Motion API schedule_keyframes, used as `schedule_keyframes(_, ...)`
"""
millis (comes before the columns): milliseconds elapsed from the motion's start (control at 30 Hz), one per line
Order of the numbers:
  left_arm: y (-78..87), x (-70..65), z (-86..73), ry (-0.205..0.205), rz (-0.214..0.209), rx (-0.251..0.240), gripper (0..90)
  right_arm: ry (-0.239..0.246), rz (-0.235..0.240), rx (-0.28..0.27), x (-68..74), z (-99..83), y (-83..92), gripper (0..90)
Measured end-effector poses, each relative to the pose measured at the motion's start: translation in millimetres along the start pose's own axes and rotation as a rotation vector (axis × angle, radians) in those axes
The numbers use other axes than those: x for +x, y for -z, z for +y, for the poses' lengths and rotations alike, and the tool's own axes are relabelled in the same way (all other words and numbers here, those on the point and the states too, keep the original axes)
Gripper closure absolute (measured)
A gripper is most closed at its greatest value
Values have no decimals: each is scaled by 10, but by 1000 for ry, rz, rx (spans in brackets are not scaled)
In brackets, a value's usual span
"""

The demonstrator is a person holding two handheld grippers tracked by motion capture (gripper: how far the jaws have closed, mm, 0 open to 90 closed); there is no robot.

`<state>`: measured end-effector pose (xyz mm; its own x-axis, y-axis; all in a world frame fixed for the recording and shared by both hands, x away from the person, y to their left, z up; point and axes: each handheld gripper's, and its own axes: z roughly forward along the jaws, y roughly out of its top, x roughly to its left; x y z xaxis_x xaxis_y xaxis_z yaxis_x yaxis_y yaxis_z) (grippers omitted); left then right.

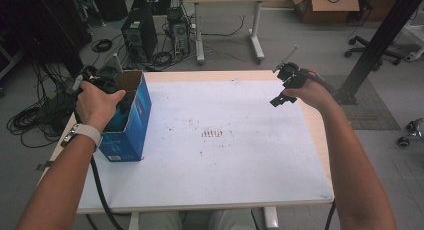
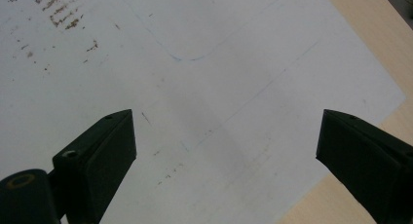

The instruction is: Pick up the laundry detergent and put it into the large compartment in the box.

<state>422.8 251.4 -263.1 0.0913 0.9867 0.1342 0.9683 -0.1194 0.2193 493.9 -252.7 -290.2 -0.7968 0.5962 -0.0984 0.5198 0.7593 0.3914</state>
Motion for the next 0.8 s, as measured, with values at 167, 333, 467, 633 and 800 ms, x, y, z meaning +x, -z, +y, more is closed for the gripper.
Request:
schedule_keyframes(167,-81,-14,-18,0,-6,13,378,2,1,3,2,4,-11,72)
schedule_keyframes(333,-113,-15,-18,6,-10,14,378,2,1,4,2,5,-15,72)
schedule_keyframes(467,-118,0,-13,8,-13,17,378,0,1,5,-4,-1,-16,72)
schedule_keyframes(633,-127,19,-6,17,-18,21,377,2,3,6,1,0,-29,72)
schedule_keyframes(800,-139,32,2,24,-21,21,375,2,6,7,9,-3,-42,72)
